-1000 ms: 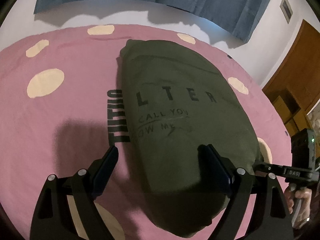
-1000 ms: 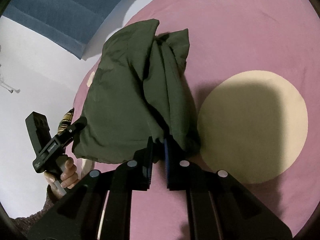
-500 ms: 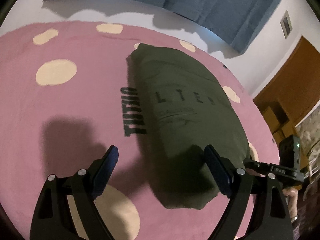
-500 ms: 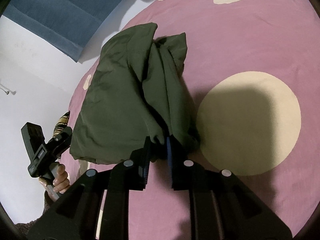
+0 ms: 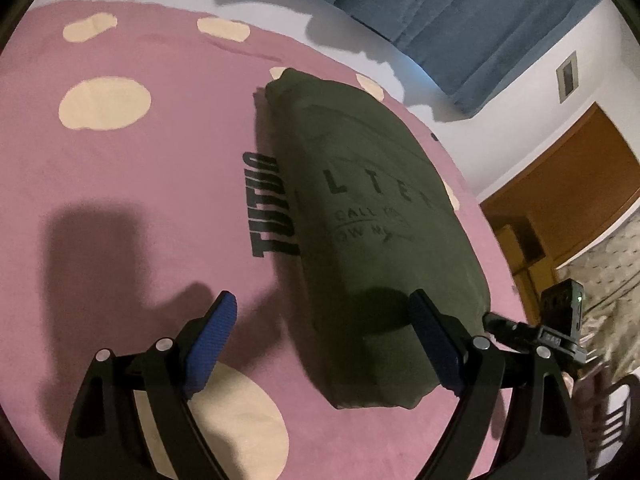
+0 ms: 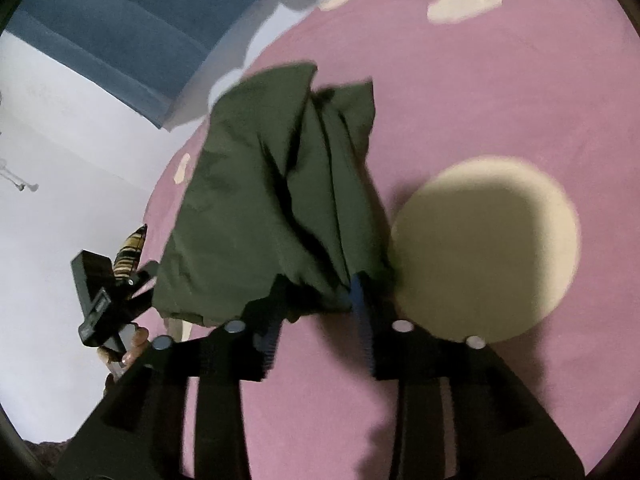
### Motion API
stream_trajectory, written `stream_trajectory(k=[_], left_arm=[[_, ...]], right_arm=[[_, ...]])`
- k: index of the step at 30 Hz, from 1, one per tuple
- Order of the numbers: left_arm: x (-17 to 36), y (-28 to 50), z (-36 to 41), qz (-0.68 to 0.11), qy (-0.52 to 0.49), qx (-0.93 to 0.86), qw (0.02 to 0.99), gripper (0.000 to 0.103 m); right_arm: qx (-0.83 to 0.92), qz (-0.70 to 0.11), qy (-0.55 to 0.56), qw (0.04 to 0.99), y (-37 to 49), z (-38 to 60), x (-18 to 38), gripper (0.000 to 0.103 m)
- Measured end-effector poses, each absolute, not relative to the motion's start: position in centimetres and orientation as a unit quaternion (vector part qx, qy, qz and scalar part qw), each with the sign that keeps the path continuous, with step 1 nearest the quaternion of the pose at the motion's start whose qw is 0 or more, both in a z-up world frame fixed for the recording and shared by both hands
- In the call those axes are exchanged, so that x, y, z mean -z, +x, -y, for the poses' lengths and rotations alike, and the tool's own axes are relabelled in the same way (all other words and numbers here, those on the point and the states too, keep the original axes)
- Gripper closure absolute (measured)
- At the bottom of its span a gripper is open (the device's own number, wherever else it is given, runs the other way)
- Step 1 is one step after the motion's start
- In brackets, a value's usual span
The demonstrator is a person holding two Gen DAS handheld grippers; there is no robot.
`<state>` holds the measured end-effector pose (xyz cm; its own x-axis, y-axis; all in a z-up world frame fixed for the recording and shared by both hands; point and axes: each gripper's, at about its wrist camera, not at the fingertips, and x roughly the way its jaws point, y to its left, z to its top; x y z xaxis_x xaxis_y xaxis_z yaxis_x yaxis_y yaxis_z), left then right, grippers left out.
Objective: Fold small clothes
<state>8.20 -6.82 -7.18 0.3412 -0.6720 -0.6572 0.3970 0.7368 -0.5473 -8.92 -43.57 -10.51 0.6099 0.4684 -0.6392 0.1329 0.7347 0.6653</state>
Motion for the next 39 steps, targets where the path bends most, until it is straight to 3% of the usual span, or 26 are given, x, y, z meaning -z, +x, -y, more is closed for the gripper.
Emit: stream_trajectory(k=[2,4,15,21,22,23,26,28,39], left_arm=[[7.6,8.6,6.5,-0.476,-0.161,0.338,0.796,0.016],[8.1,9.0,6.2,-0.486,-0.180,0.346,0.782,0.016],[9.4,10.0,6.9,-0.508,-0.241,0.384,0.733,0.016],[9.6,8.8,9.0,-0.511,-0.199,0.405,0.731,0.015],[9.5,8.5,9.6,-0.508,-0.181,0.404,0.739,0.015],[9.4,8.3,9.8,-0.505,-0.175,0.405,0.742,0.016],[9.4,7.8,11.3,-0.500,-0.143,0.403,0.753,0.025],[9.0,7.6,12.4,-0.494,-0.118,0.392,0.767,0.027],[8.7,6.9,13.5,-0.487,-0.087,0.374,0.785,0.029]], right_arm=[[-0.102,-0.411,0.354,0.834,-9.2,44.6,9.6,0.039],[-0.111,-0.406,0.367,0.830,-9.1,45.6,9.6,0.033],[-0.189,-0.427,0.441,0.766,-3.8,46.1,13.6,0.030],[-0.224,-0.443,0.399,0.771,-2.0,44.0,13.3,0.023],[-0.224,-0.447,0.380,0.778,-2.0,43.5,13.1,0.027],[-0.218,-0.452,0.365,0.784,-2.1,43.2,12.8,0.040],[-0.205,-0.463,0.337,0.794,-2.1,42.8,12.8,0.064],[-0.204,-0.461,0.344,0.792,-2.1,43.2,13.0,0.071],[-0.227,-0.445,0.380,0.778,-2.1,43.8,14.1,0.074]])
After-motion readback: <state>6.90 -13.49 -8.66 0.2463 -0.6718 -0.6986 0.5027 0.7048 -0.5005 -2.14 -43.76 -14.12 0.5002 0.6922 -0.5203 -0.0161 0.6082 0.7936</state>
